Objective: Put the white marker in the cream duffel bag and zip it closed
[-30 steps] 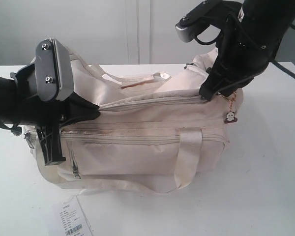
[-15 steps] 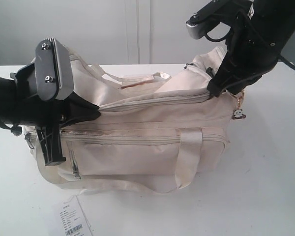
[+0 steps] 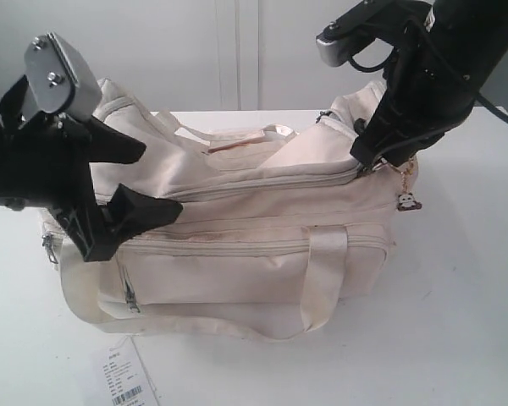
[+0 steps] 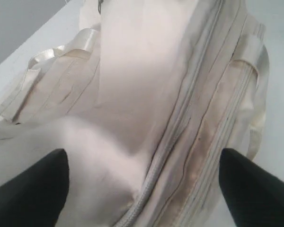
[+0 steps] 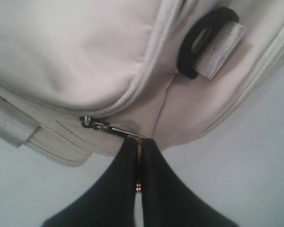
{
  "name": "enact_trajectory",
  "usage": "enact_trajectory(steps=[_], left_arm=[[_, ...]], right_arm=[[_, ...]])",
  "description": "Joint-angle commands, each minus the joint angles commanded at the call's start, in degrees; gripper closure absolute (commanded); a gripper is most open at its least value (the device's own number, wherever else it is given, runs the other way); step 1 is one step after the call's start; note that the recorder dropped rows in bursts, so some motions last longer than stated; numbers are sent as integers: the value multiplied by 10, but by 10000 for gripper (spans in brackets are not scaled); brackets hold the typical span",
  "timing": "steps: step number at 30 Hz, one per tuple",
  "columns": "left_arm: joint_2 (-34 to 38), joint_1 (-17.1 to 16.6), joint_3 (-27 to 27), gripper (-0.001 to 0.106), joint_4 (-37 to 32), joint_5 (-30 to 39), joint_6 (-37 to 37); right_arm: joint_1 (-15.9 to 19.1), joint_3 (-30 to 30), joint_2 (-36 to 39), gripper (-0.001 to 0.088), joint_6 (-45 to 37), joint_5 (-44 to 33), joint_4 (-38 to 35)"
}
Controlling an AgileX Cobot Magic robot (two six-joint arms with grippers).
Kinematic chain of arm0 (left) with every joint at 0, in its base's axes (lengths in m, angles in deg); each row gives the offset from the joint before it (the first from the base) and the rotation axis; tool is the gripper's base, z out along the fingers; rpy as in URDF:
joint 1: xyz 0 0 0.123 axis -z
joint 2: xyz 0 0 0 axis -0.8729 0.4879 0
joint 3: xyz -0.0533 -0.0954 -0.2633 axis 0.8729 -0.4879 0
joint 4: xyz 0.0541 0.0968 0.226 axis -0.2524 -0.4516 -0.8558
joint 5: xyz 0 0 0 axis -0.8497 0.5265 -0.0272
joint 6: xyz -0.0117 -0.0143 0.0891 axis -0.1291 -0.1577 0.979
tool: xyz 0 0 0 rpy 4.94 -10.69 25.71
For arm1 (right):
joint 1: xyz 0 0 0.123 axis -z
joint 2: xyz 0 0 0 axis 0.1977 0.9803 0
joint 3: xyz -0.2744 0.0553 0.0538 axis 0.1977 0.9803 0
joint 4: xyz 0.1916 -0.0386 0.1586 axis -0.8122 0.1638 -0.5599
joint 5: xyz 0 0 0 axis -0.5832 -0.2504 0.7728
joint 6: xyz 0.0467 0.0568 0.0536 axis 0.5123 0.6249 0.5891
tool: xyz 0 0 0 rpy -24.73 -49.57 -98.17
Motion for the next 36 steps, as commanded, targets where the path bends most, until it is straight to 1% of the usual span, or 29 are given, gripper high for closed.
enact_trajectory(steps=[3,6,7,8,9,10,11,12,13,14,15,16,17,19,20,22,24,27,30,32,36], left_arm=[[-31,0,0,197,22,11,0],[-43,0,0,244,90,45,0],[-38,0,0,334,138,86,4],[-34,0,0,382,152,105,10],[-23,0,0,493,178,126,51],[-19,0,0,519,190,129,69],[-5,0,0,528,235,139,117],[1,0,0,528,254,146,136],[16,0,2,528,296,179,186],[29,2,7,528,315,204,217],[40,11,15,528,322,204,234],[51,30,28,525,323,186,242],[63,48,37,499,323,163,249],[91,97,62,393,323,95,244],[105,123,73,360,315,52,244],[130,154,94,350,291,20,240],[151,163,110,350,278,13,216],[185,166,137,350,205,7,173],[214,166,164,351,156,0,129],[229,166,182,354,135,-6,110],[262,166,216,354,123,-13,108]], right_arm=[[0,6,0,868,-4,0,-5],[0,11,1,868,-6,30,-5],[0,11,1,868,-17,37,-5],[0,11,1,868,-21,41,-5],[0,11,1,868,-25,42,-5],[0,11,1,868,-25,42,-5],[0,11,1,868,-25,42,-5],[0,11,1,868,-25,42,-5],[0,11,1,868,-25,42,-5],[0,11,1,868,-26,42,-5],[0,11,1,868,-26,41,-5],[0,11,1,868,-26,40,-5],[0,11,1,868,-26,39,-5],[0,11,1,868,-26,38,-4],[0,11,1,868,-26,35,-1],[0,11,1,868,-30,33,3],[0,11,1,868,-30,33,5],[0,11,1,868,-30,33,5],[0,11,1,868,-30,33,5],[0,11,1,868,-30,34,5],[0,11,1,868,-30,37,5]])
